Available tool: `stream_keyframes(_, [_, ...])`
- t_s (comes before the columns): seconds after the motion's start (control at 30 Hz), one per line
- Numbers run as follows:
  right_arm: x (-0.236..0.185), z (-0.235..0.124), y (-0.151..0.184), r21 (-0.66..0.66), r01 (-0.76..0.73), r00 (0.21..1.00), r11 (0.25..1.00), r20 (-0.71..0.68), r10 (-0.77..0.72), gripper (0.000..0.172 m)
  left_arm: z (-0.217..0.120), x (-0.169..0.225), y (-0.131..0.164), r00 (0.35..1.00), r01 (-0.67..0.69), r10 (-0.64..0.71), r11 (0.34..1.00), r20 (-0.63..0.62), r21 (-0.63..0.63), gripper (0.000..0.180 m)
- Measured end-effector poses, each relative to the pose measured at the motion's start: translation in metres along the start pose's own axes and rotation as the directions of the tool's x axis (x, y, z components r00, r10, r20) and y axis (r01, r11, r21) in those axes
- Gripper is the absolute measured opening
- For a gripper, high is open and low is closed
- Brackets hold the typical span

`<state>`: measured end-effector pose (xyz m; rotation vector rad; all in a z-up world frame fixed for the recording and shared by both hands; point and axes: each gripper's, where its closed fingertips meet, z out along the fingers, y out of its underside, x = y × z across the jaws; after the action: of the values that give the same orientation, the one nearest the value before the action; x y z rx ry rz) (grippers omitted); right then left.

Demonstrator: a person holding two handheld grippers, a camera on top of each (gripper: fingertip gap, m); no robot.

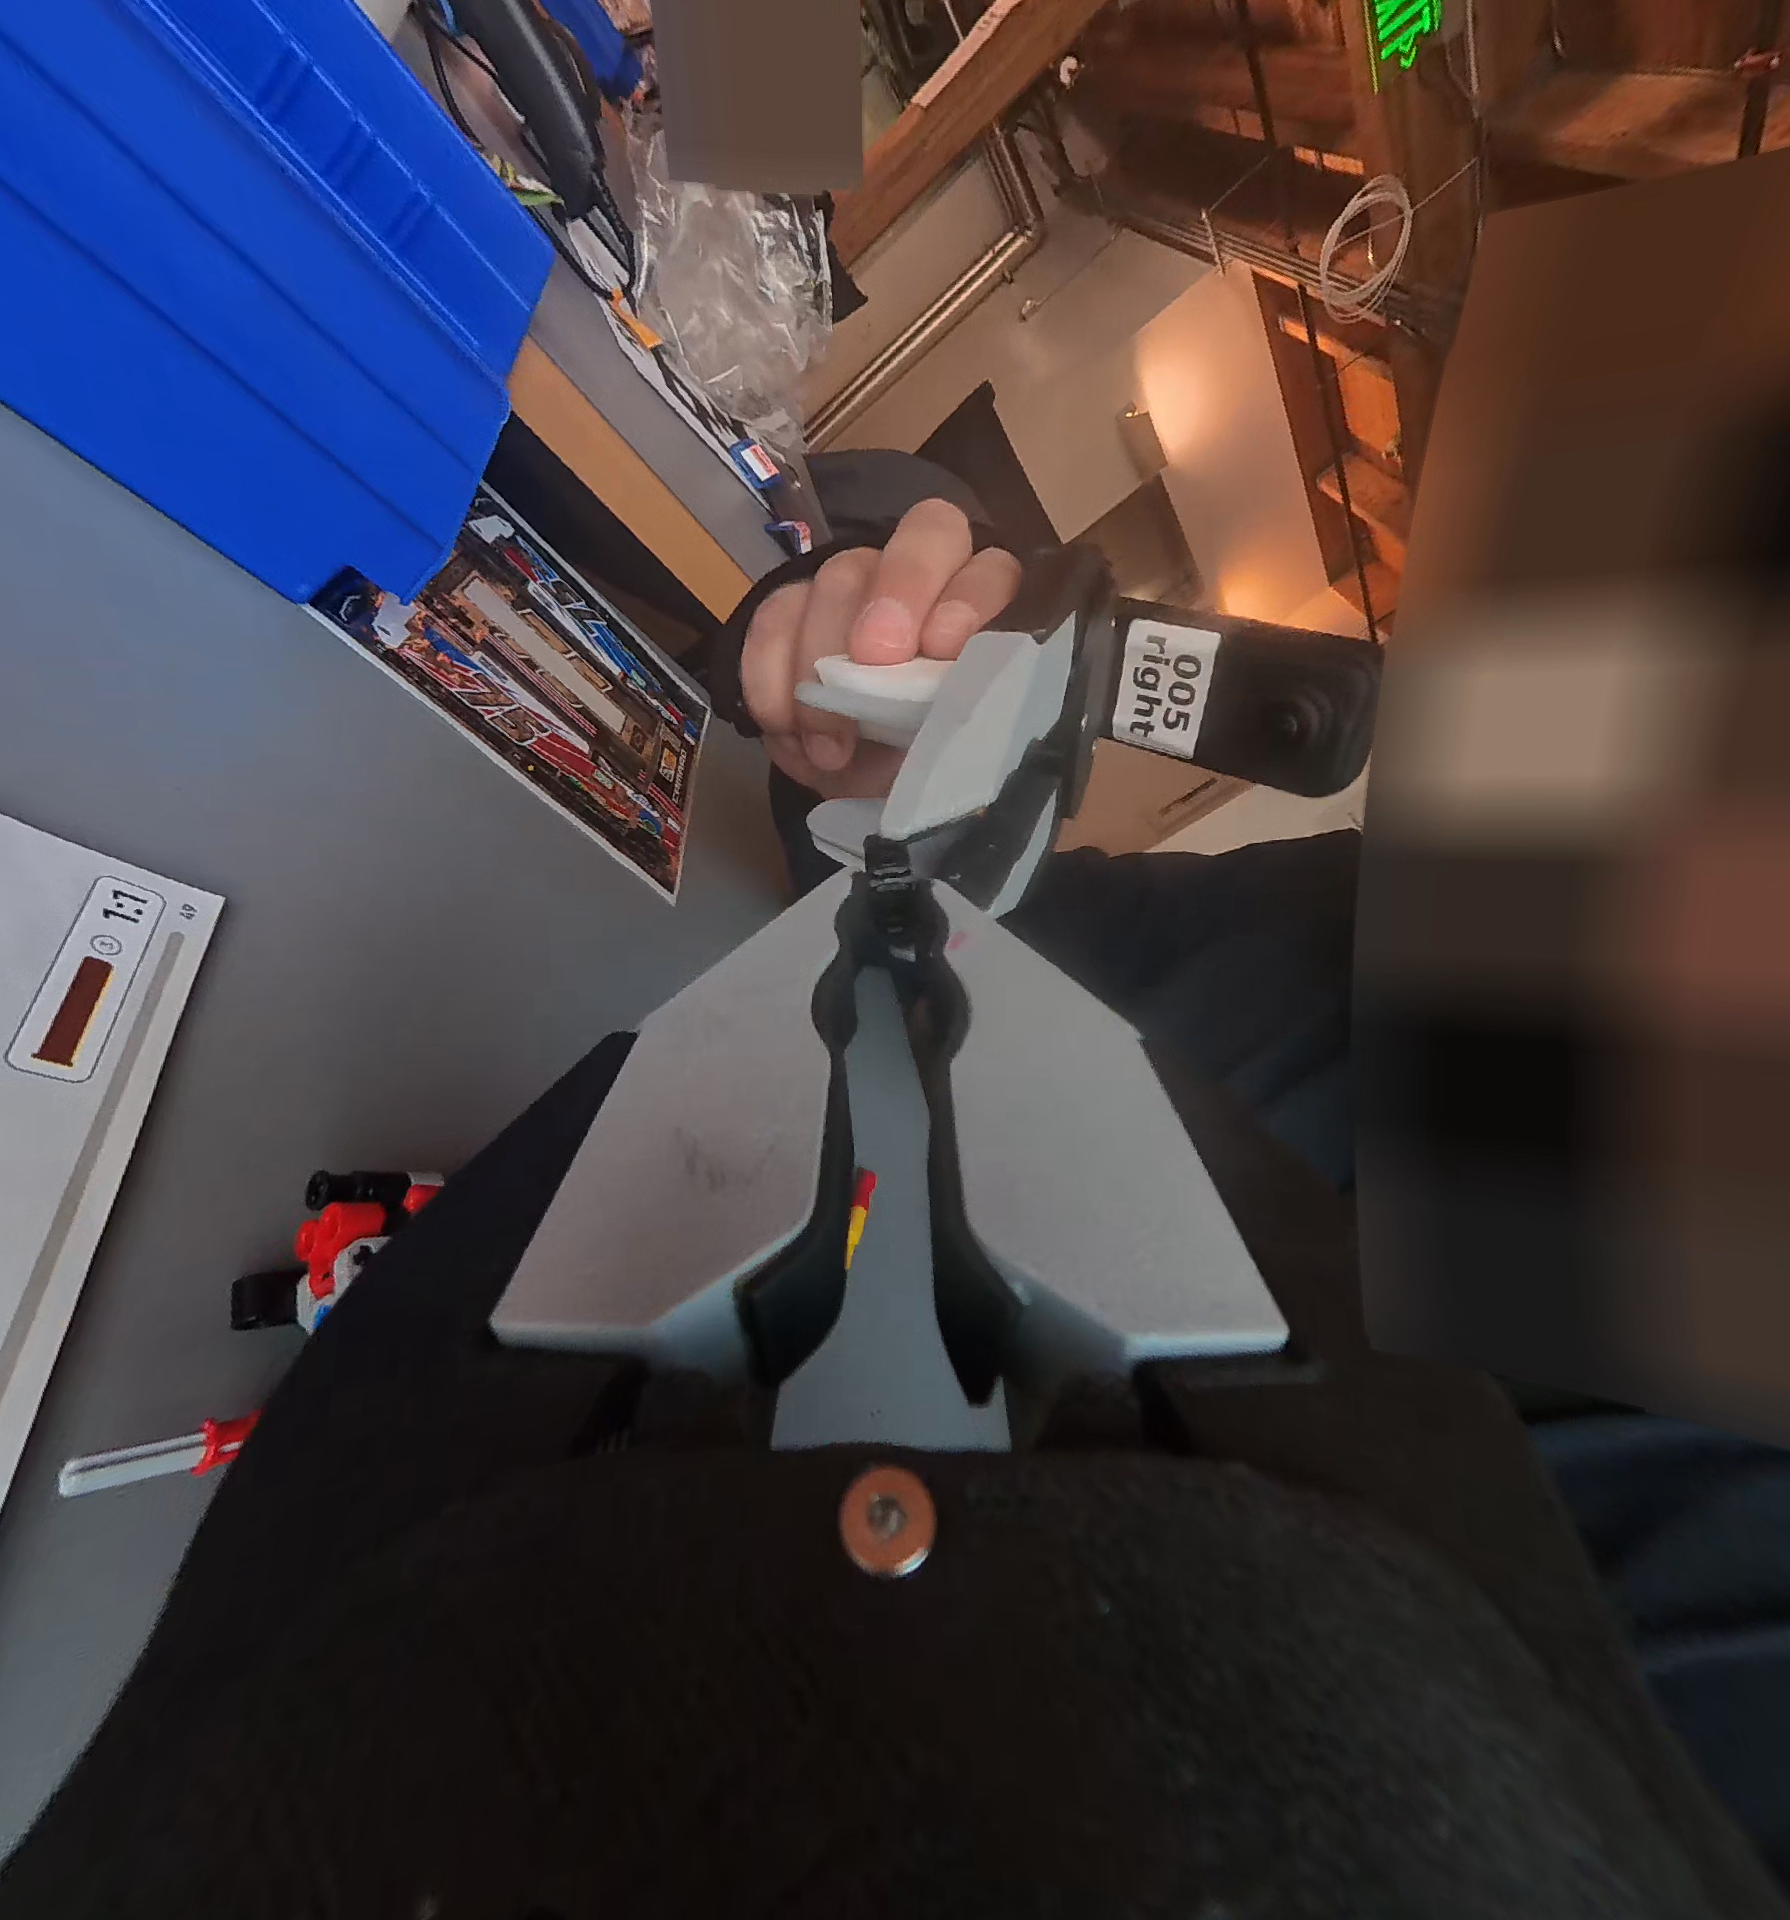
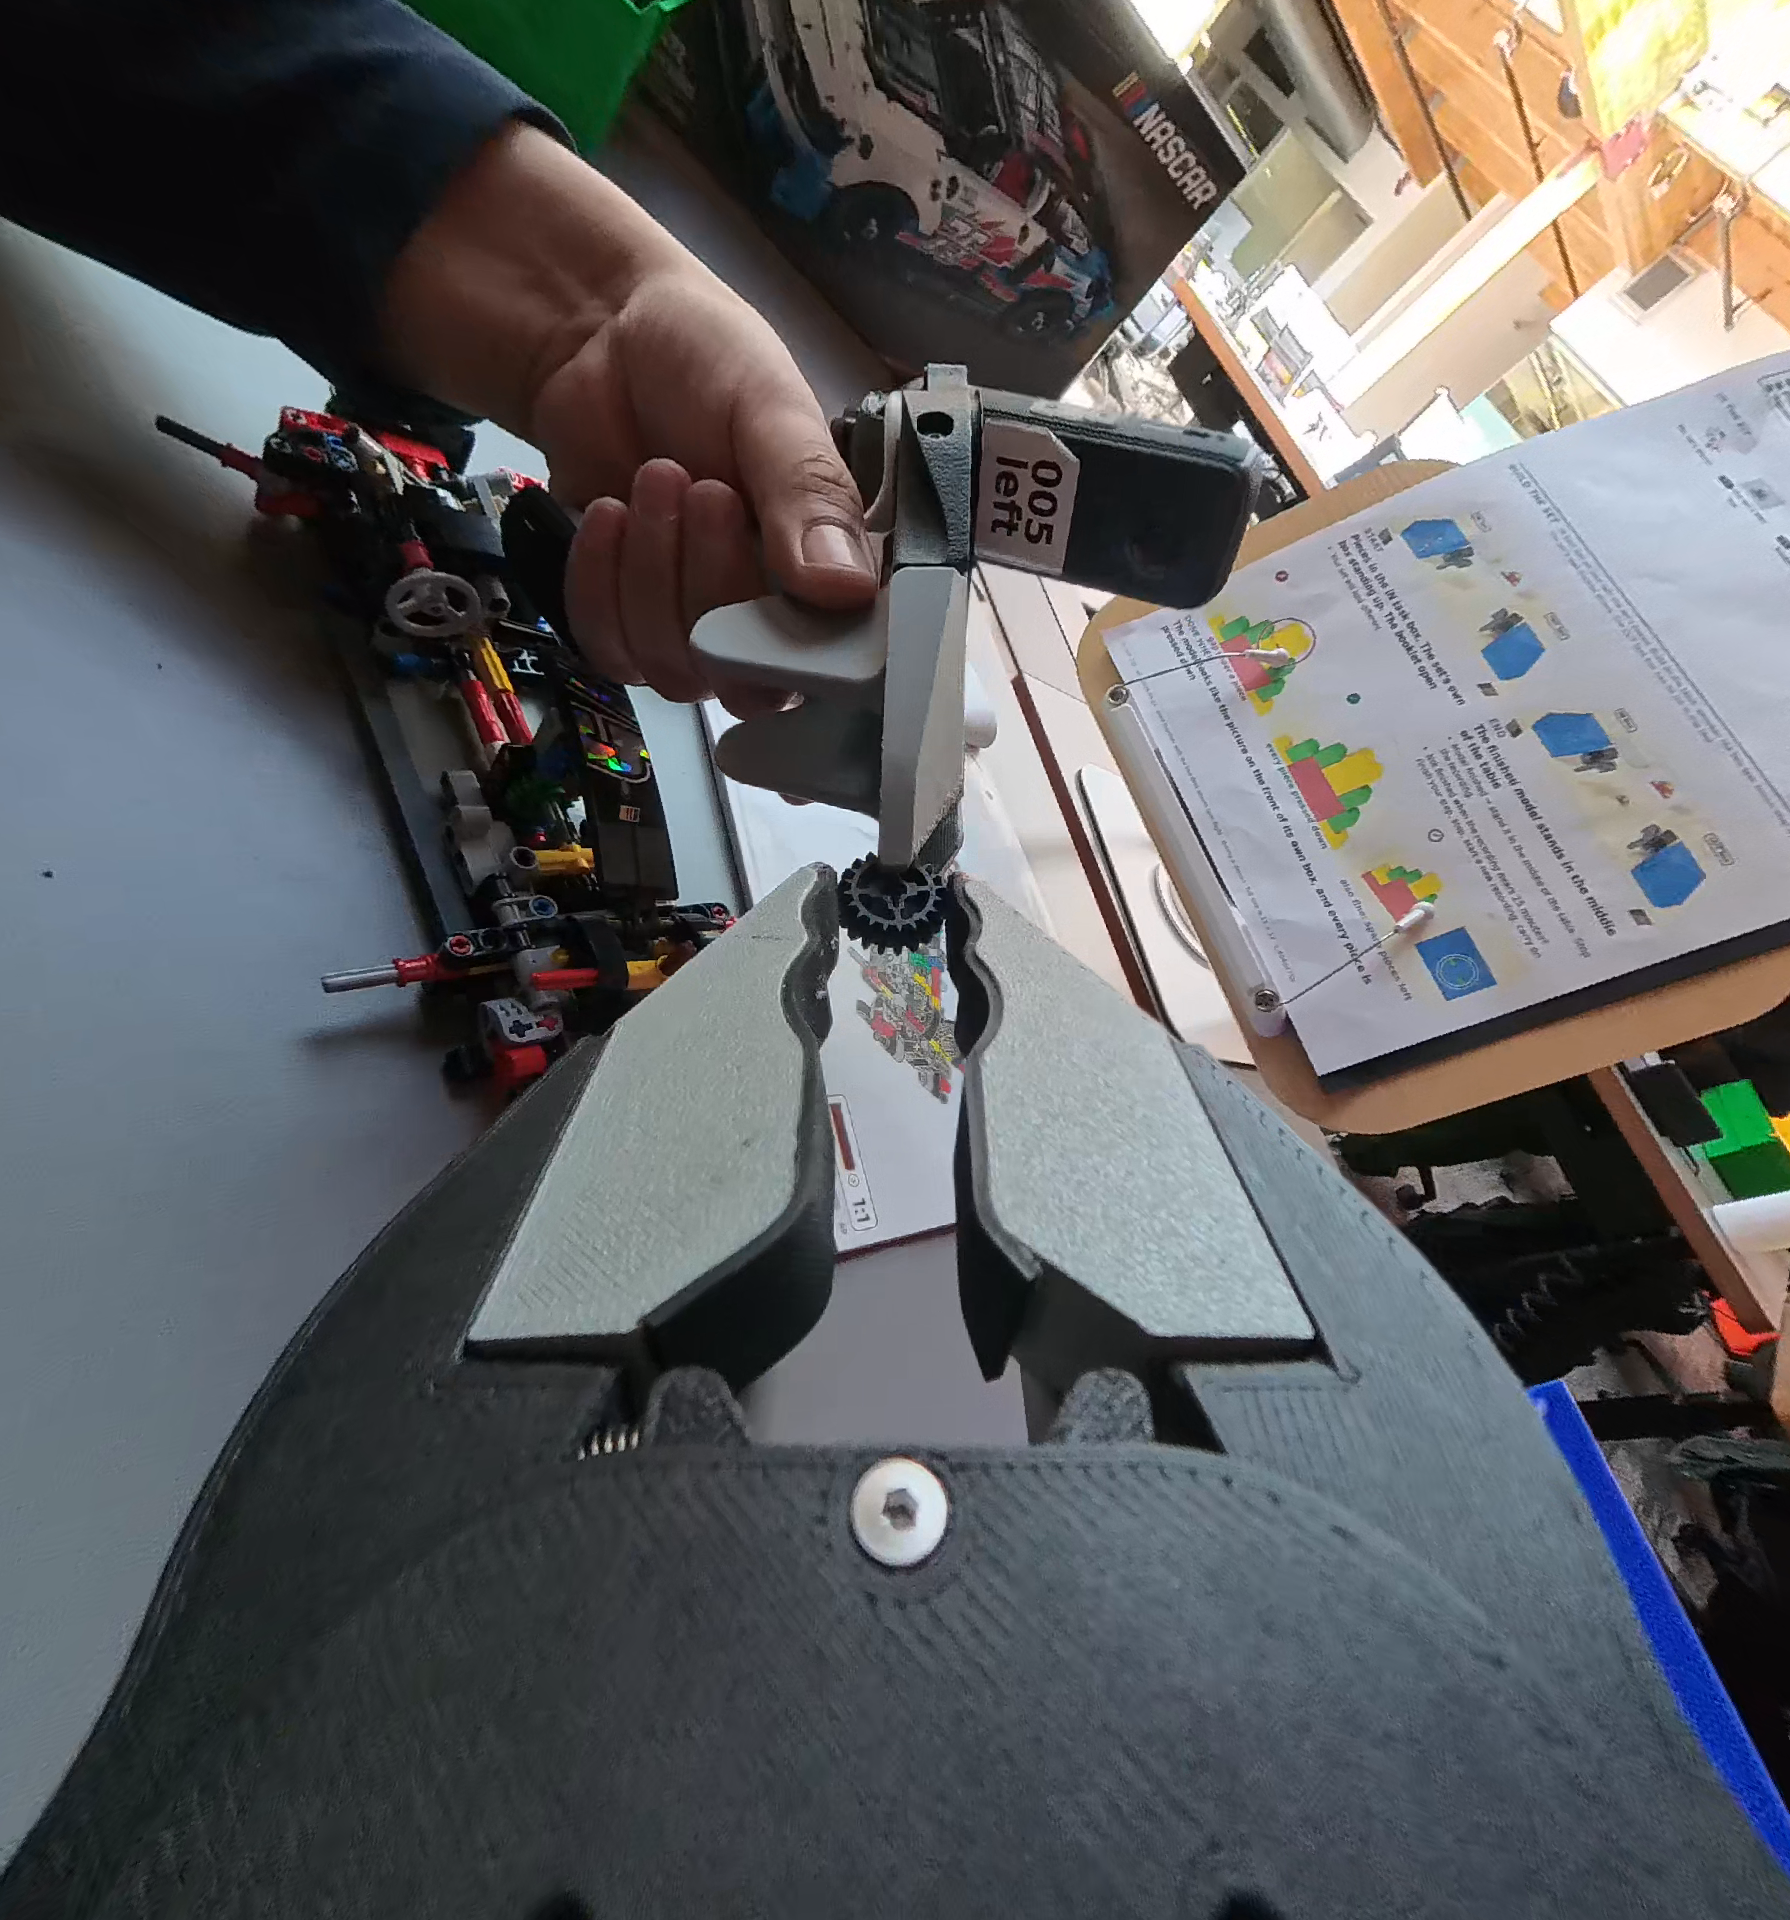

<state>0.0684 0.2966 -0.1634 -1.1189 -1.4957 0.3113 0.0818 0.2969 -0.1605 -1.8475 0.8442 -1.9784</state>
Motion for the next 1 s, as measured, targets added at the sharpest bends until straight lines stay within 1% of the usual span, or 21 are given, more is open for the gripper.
stream_keyframes(0.07, [0.000, 0.001, 0.002, 0.004, -0.010, 1.000, 1.000, -0.003, 0.010, 0.018, -0.002, -0.003, 0.001, 0.999, -0.035, 0.036, 0.999, 0.039, -0.016, 0.005])
stream_keyframes(0.1, [-0.001, 0.002, 0.003, 0.003, -0.022, 1.000, 1.000, 0.002, 0.022, 0.018, -0.003, -0.005, 0.001, 0.994, -0.069, 0.072, 0.997, 0.080, -0.038, 0.006])
stream_keyframes(0.13, [-0.002, 0.003, 0.005, 0.003, -0.036, 0.999, 0.999, 0.012, 0.036, 0.018, -0.007, -0.010, 0.002, 0.983, -0.107, 0.115, 0.992, 0.140, -0.067, 0.014])
stream_keyframes(0.2, [-0.003, 0.003, 0.008, 0.011, -0.068, 0.997, 0.998, 0.034, 0.068, 0.018, -0.017, -0.019, 0.006, 0.937, -0.187, 0.225, 0.969, 0.269, -0.160, 0.024])
stream_keyframes(0.27, [-0.005, 0.003, 0.011, 0.015, -0.105, 0.992, 0.994, 0.074, 0.104, 0.017, -0.026, -0.028, 0.016, 0.864, -0.230, 0.336, 0.926, 0.375, -0.299, 0.038])
stream_keyframes(0.3, [-0.007, 0.004, 0.013, 0.016, -0.125, 0.988, 0.992, 0.095, 0.122, 0.017, -0.028, -0.030, 0.025, 0.832, -0.236, 0.384, 0.898, 0.400, -0.371, 0.042])
stream_keyframes(0.37, [-0.009, 0.005, 0.018, 0.013, -0.162, 0.979, 0.987, 0.127, 0.159, 0.017, -0.026, -0.032, 0.042, 0.789, -0.239, 0.460, 0.840, 0.407, -0.487, 0.047])
stream_keyframes(0.43, [-0.011, 0.006, 0.024, 0.000, -0.202, 0.966, 0.979, 0.163, 0.200, 0.017, -0.022, -0.035, 0.054, 0.760, -0.236, 0.508, 0.797, 0.406, -0.556, 0.047])
stream_keyframes(0.47, [-0.011, 0.006, 0.028, -0.007, -0.220, 0.961, 0.976, 0.171, 0.218, 0.017, -0.023, -0.042, 0.058, 0.734, -0.224, 0.532, 0.777, 0.422, -0.589, 0.048])
stream_keyframes(0.53, [-0.012, 0.005, 0.032, -0.012, -0.247, 0.951, 0.969, 0.188, 0.245, 0.017, -0.030, -0.059, 0.063, 0.653, -0.196, 0.592, 0.735, 0.472, -0.649, 0.047])
stream_keyframes(0.57, [-0.014, 0.005, 0.032, -0.012, -0.262, 0.943, 0.965, 0.209, 0.258, 0.017, -0.030, -0.062, 0.068, 0.641, -0.197, 0.612, 0.714, 0.463, -0.672, 0.045])
stream_keyframes(0.6, [-0.018, 0.004, 0.032, -0.010, -0.275, 0.933, 0.961, 0.238, 0.269, 0.017, -0.029, -0.063, 0.071, 0.635, -0.204, 0.622, 0.706, 0.457, -0.678, 0.046])
stream_keyframes(0.67, [-0.025, 0.004, 0.032, -0.015, -0.292, 0.918, 0.956, 0.276, 0.284, 0.017, -0.027, -0.063, 0.070, 0.622, -0.224, 0.637, 0.702, 0.456, -0.676, 0.039])
stream_keyframes(0.8, [-0.039, 0.009, 0.034, -0.032, -0.308, 0.895, 0.951, 0.330, 0.301, 0.017, -0.022, -0.062, 0.072, 0.632, -0.241, 0.641, 0.697, 0.436, -0.675, 0.038])
stream_keyframes(0.87, [-0.047, 0.011, 0.031, -0.037, -0.306, 0.885, 0.951, 0.358, 0.299, 0.017, -0.018, -0.059, 0.076, 0.648, -0.243, 0.636, 0.694, 0.419, -0.678, 0.038])
stream_keyframes(0.93, [-0.054, 0.012, 0.027, -0.041, -0.289, 0.884, 0.956, 0.371, 0.283, 0.017, -0.013, -0.055, 0.081, 0.662, -0.250, 0.636, 0.686, 0.396, -0.683, 0.038])
stream_keyframes(1.0, [-0.061, 0.010, 0.022, -0.037, -0.256, 0.892, 0.966, 0.376, 0.251, 0.017, -0.010, -0.052, 0.085, 0.660, -0.260, 0.647, 0.673, 0.381, -0.693, 0.038])
